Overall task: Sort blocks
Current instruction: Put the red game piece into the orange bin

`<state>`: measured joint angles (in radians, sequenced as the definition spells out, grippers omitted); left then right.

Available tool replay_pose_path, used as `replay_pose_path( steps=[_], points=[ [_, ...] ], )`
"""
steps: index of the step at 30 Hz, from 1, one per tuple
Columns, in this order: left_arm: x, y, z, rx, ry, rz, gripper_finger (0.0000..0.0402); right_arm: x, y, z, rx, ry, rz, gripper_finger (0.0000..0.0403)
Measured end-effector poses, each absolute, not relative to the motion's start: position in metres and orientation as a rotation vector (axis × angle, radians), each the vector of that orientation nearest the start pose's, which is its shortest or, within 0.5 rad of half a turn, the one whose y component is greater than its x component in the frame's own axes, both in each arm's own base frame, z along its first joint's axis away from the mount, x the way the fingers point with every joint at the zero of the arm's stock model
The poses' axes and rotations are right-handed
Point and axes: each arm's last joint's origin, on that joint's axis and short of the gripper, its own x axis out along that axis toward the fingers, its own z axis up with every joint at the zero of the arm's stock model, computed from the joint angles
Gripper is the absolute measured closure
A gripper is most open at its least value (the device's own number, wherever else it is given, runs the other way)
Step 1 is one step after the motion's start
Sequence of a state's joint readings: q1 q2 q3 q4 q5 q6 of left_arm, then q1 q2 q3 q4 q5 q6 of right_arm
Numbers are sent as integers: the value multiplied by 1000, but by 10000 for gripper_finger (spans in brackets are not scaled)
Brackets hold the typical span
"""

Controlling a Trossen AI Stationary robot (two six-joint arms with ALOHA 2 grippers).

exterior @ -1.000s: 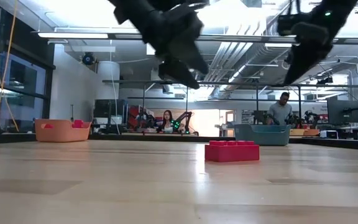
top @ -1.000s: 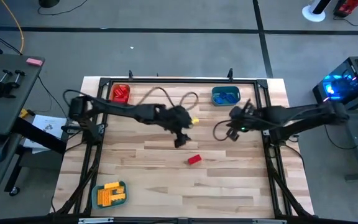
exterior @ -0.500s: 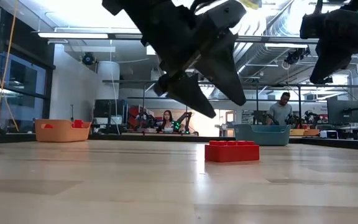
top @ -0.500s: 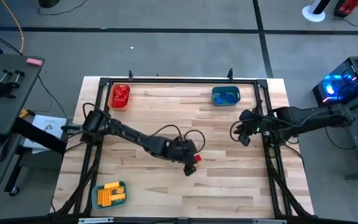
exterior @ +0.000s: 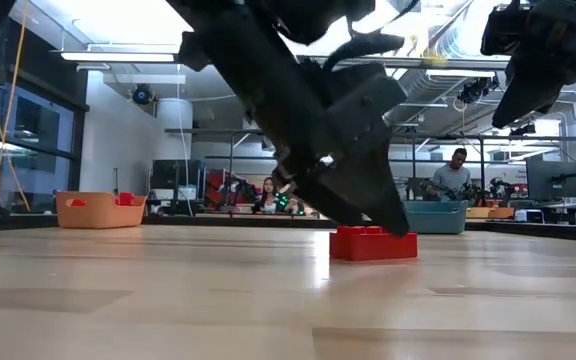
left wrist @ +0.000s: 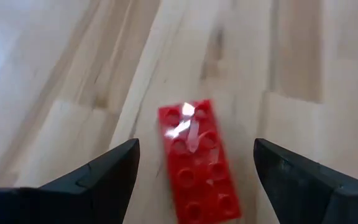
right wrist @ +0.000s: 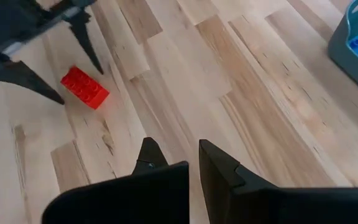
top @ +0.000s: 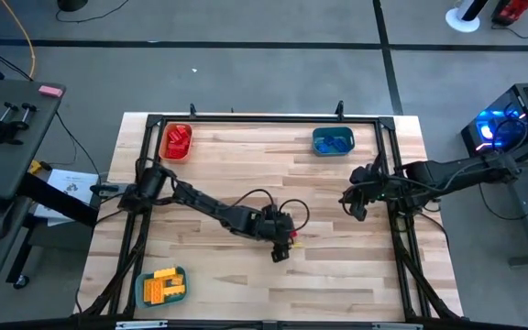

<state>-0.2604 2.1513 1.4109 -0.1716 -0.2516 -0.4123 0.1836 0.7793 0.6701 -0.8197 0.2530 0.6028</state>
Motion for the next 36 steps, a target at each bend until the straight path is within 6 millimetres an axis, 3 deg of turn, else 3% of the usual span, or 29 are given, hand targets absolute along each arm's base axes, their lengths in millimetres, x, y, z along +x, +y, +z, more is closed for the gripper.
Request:
replay_pose_path(
  steps=[6,12,16,21,24,30,32,36],
  points=[
    [428,-103,118,-233,917,248,102,139,20,246,361,841,-320,403],
    [420,-108,116,-179,985,272,124,139,20,246,358,842,-320,403],
    [418,-112,115,-147,969,316,180,139,20,246,357,842,-321,403],
    [417,-104,119,-165,987,319,304,139,19,246,341,827,-351,403],
    [416,-97,128,-130,1002,287,305,140,18,247,334,812,-368,403],
    [400,-65,161,-10,1063,404,305,141,18,248,330,780,-388,403],
    [384,-47,174,51,1099,537,305,142,18,249,334,770,-386,403],
    [334,9,199,23,1088,920,305,144,18,251,351,741,-381,403]
  ],
)
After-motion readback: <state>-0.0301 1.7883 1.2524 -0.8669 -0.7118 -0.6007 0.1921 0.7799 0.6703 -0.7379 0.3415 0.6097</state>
